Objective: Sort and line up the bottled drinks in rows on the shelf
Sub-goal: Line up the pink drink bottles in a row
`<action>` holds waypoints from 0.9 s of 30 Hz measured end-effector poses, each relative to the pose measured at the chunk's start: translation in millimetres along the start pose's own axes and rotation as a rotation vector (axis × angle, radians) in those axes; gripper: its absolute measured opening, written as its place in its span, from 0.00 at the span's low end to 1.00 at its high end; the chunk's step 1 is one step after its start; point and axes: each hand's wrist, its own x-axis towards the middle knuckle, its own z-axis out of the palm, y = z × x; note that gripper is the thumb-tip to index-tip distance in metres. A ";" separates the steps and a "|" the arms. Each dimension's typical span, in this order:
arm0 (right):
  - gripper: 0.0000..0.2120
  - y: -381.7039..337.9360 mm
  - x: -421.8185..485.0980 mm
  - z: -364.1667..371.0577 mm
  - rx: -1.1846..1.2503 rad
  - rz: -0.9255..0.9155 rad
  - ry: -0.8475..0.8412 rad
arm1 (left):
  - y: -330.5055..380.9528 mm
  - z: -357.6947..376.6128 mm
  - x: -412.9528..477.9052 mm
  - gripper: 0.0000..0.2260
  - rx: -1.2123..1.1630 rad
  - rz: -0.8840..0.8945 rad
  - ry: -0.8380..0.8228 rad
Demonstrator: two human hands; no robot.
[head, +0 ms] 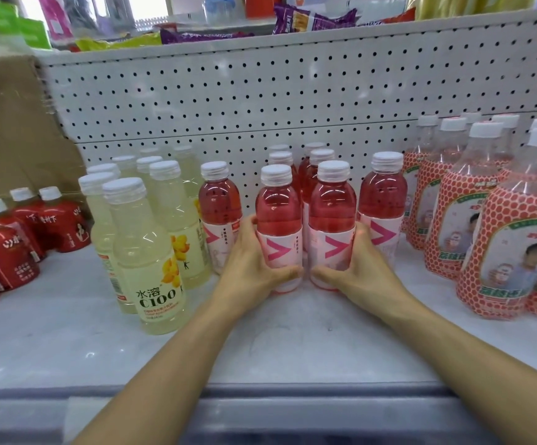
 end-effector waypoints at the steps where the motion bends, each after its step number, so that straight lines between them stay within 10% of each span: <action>1: 0.36 0.0 1.7 1.8 -0.017 0.004 0.011 | -0.5 1.6 0.6 0.41 -0.024 0.010 -0.004; 15: 0.39 0.8 0.8 -0.2 -0.134 -0.016 0.057 | -7.9 10.5 4.3 0.41 0.038 0.104 0.054; 21: 0.27 -9.0 -4.3 -27.5 -0.208 -0.164 0.464 | -1.4 -10.3 -7.2 0.30 0.426 0.234 0.506; 27: 0.40 8.2 23.2 -42.4 0.073 0.143 0.359 | -1.4 -17.5 13.2 0.38 0.201 0.067 0.486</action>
